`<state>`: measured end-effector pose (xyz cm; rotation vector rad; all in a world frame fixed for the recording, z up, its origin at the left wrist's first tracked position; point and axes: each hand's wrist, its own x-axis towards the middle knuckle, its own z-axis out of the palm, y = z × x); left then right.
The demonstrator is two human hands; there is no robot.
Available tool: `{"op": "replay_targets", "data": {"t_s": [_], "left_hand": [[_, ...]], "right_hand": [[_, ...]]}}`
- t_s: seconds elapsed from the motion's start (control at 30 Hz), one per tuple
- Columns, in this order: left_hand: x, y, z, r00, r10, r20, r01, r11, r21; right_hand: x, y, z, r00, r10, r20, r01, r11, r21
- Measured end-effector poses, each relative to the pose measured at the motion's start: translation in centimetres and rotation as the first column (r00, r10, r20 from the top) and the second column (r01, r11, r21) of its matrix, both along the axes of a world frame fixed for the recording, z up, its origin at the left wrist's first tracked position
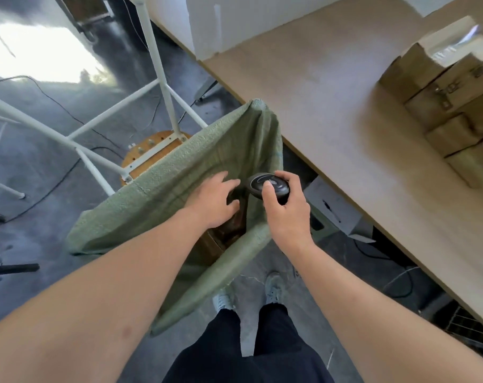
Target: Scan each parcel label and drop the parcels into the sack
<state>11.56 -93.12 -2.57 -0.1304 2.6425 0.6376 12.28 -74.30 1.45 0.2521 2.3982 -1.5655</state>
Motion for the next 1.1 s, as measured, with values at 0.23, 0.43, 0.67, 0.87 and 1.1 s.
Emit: {"op": "replay_targets", "data": {"t_s": [0.23, 0.43, 0.67, 0.87, 1.1], "left_hand": [[-0.4, 3.8, 5.1, 0.987, -0.128, -0.098, 0.117, 0.988, -0.103], [-1.4, 10.8, 10.6, 0.959, -0.207, -0.194, 0.175, 0.97, -0.168], [-2.4, 23.3, 15.3, 0.914, -0.288, -0.286, 0.231, 0.948, -0.217], [-3.6, 35.4, 18.5, 0.862, -0.374, -0.341, 0.323, 0.925, -0.198], [-7.0, 47.2, 20.2, 0.788, -0.501, -0.357, 0.452, 0.865, -0.217]], "right_hand": [[1.0, 3.6, 3.6, 0.993, -0.079, -0.084, 0.078, 0.997, -0.016], [1.1, 10.1, 7.1, 0.974, -0.148, -0.172, 0.142, 0.989, -0.05], [1.4, 21.9, 10.8, 0.94, -0.246, -0.237, 0.231, 0.969, -0.091], [2.2, 32.8, 13.5, 0.895, -0.336, -0.294, 0.331, 0.941, -0.069], [1.4, 43.8, 14.9, 0.825, -0.473, -0.309, 0.478, 0.876, -0.065]]}}
